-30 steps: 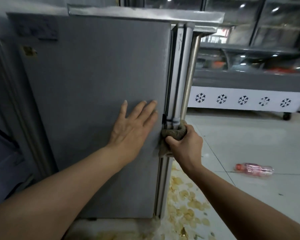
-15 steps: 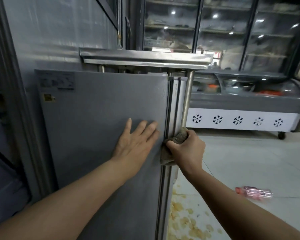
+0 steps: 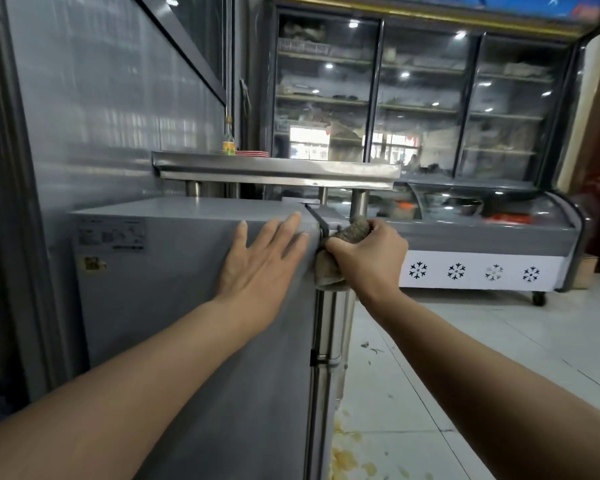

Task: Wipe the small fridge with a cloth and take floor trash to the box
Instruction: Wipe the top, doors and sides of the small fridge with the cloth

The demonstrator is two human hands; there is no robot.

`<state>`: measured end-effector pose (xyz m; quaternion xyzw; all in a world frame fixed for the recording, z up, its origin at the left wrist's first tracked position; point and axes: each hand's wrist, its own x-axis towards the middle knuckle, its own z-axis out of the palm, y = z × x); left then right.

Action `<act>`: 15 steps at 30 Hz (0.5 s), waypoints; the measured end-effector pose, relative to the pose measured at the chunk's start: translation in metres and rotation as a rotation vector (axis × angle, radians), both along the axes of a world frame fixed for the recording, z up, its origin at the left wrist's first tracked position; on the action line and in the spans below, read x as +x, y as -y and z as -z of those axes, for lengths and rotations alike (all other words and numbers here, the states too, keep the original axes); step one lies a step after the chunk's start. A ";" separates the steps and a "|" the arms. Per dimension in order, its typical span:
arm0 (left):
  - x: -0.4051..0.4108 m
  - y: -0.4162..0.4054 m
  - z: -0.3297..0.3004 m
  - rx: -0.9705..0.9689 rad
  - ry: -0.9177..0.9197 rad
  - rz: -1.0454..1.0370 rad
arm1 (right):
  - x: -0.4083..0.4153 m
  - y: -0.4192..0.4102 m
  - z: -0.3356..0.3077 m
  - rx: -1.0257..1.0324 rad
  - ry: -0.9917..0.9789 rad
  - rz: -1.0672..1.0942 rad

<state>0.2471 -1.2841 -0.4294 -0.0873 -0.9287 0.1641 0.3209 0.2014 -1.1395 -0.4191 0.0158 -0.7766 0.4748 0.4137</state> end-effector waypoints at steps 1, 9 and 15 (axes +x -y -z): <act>-0.001 0.000 -0.004 0.000 -0.005 0.001 | -0.001 0.000 -0.006 -0.002 -0.008 0.000; -0.009 -0.004 -0.006 0.006 -0.080 0.037 | 0.003 -0.003 -0.013 0.149 -0.090 -0.057; -0.012 -0.005 -0.013 0.029 -0.128 0.121 | 0.000 -0.007 -0.019 0.306 -0.121 -0.041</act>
